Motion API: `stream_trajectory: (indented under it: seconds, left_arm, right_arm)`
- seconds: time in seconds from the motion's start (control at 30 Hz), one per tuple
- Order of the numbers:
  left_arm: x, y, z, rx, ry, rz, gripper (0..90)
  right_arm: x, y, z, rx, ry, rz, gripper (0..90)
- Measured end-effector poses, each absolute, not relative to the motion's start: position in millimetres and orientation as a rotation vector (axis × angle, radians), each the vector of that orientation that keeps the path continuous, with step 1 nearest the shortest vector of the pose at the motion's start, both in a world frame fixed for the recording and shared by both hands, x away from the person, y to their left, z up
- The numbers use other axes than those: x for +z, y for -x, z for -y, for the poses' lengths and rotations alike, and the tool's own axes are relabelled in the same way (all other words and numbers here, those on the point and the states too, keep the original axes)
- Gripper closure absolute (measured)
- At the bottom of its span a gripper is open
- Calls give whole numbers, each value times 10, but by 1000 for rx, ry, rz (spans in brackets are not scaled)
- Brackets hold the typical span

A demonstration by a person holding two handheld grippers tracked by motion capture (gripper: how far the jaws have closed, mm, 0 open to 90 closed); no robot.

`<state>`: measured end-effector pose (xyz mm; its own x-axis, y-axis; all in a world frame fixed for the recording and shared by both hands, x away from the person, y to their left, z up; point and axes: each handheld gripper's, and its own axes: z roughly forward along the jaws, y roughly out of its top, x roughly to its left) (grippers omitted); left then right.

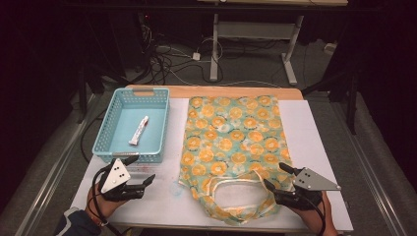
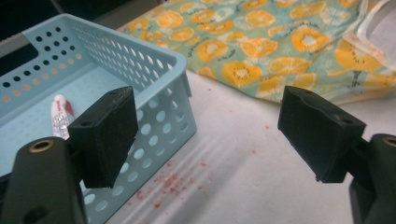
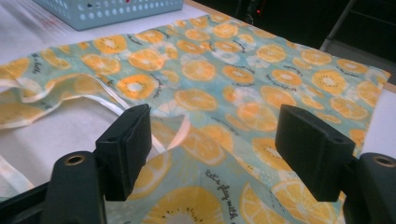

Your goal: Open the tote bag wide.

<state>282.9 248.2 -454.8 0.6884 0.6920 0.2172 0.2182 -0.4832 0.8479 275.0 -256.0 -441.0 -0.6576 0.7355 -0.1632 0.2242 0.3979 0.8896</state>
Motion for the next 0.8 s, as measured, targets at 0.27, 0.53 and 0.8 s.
stream_trajectory:
  seconds: [0.27, 0.53, 0.8]
  left_arm:
    - [-4563, -2834, -2486, 696, -2041, -716, 193]
    - [-4601, -2844, -2470, 693, -2097, -695, 195]
    - [-4592, -2827, -2444, 704, -2118, -675, 195]
  right_arm:
    - [-4363, -2709, 2446, 1208, -807, -2159, 318]
    - [-4259, -2630, 2284, 1213, -773, -2261, 370]
    - [-4165, -2396, 1960, 1241, -612, -2423, 433]
